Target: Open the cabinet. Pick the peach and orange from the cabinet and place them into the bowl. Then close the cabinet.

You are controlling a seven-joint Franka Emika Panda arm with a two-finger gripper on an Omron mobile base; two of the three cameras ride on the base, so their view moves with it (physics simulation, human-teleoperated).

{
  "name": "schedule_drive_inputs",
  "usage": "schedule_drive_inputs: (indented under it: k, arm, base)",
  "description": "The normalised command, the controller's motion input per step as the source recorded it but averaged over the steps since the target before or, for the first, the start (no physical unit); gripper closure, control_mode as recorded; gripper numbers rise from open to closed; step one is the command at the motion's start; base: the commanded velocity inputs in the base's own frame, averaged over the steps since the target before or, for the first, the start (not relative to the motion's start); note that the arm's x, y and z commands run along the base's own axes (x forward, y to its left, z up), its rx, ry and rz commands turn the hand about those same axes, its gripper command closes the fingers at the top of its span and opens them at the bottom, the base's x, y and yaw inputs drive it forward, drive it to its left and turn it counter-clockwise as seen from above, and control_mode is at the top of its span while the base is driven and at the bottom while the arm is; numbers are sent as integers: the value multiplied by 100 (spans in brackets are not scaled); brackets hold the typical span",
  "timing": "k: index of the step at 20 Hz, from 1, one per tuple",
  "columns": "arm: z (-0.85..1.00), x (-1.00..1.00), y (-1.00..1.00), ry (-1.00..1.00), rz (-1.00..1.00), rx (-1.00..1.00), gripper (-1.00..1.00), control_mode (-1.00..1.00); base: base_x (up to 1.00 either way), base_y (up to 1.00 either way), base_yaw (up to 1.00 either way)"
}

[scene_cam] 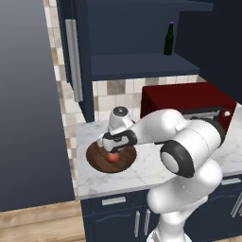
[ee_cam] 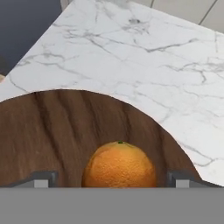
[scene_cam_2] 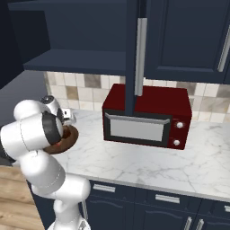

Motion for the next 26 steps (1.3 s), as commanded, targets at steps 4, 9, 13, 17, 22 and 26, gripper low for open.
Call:
schedule_drive_inputs:
  k: [4, 9, 13, 17, 22, 26]
  arm:
    - [27, -6, 0, 0, 0, 0, -100, -100]
    - [52, -41, 0, -1, 0, 1, -100, -100]
    - [49, -92, -6, 0, 0, 4, -100, -100]
    - [50, -76, -23, 0, -3, 10, -100, -100]
    - [35, -60, -28, -3, 0, 13, -100, -100]
    - [45, -60, -23, -9, 0, 13, -100, -100]
  base:
    - [0, 0, 0]
    - [0, 0, 0]
    - [0, 0, 0]
    - [0, 0, 0]
    - [0, 0, 0]
    - [0, 0, 0]
